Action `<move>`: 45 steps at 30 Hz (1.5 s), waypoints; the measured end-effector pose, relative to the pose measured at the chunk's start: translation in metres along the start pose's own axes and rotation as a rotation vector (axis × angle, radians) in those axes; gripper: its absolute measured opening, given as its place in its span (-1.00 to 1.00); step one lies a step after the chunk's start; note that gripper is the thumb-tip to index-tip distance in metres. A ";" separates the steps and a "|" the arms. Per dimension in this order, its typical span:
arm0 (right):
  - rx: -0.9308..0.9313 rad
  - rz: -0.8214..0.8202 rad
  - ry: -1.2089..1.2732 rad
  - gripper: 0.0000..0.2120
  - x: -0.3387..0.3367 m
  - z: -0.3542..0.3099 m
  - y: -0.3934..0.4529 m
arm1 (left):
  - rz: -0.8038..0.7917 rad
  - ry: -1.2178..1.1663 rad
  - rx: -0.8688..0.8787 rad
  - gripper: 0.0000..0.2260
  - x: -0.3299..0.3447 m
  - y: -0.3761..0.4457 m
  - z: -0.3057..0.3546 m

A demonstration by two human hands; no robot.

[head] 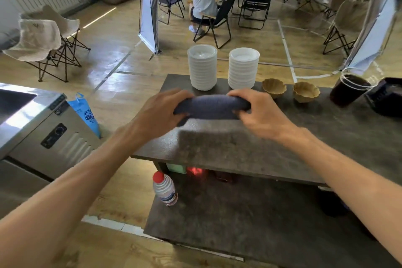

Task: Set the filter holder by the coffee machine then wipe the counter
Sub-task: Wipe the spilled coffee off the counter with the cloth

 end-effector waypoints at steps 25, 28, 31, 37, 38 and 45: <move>0.153 -0.366 -0.388 -0.35 0.124 0.020 -0.028 | -0.339 0.235 -0.266 -0.45 0.108 -0.038 -0.037; 0.170 -0.369 -0.415 -0.42 0.132 0.047 0.021 | -0.316 0.253 -0.335 -0.50 0.111 0.006 -0.068; 0.168 -0.359 -0.404 -0.43 0.135 0.062 0.056 | -0.280 0.247 -0.337 -0.52 0.112 0.035 -0.086; 0.106 -0.324 -0.345 -0.37 0.124 0.028 0.012 | -0.258 0.112 -0.266 -0.51 0.093 -0.011 -0.059; 0.088 -0.344 -0.338 -0.33 0.122 0.015 -0.009 | -0.264 0.110 -0.241 -0.49 0.090 -0.031 -0.050; 0.083 -0.262 -0.458 -0.36 0.141 -0.041 -0.071 | -0.290 0.094 -0.175 -0.50 0.079 -0.106 -0.024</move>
Point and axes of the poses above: each hand's wrist, its own y-axis towards the middle knuckle, its own x-axis out of the palm, z = x × y, the point moved 8 cm from there along y, towards the middle knuckle, and after that the axes turned 10 degrees about -x, right-handed, at the moved point
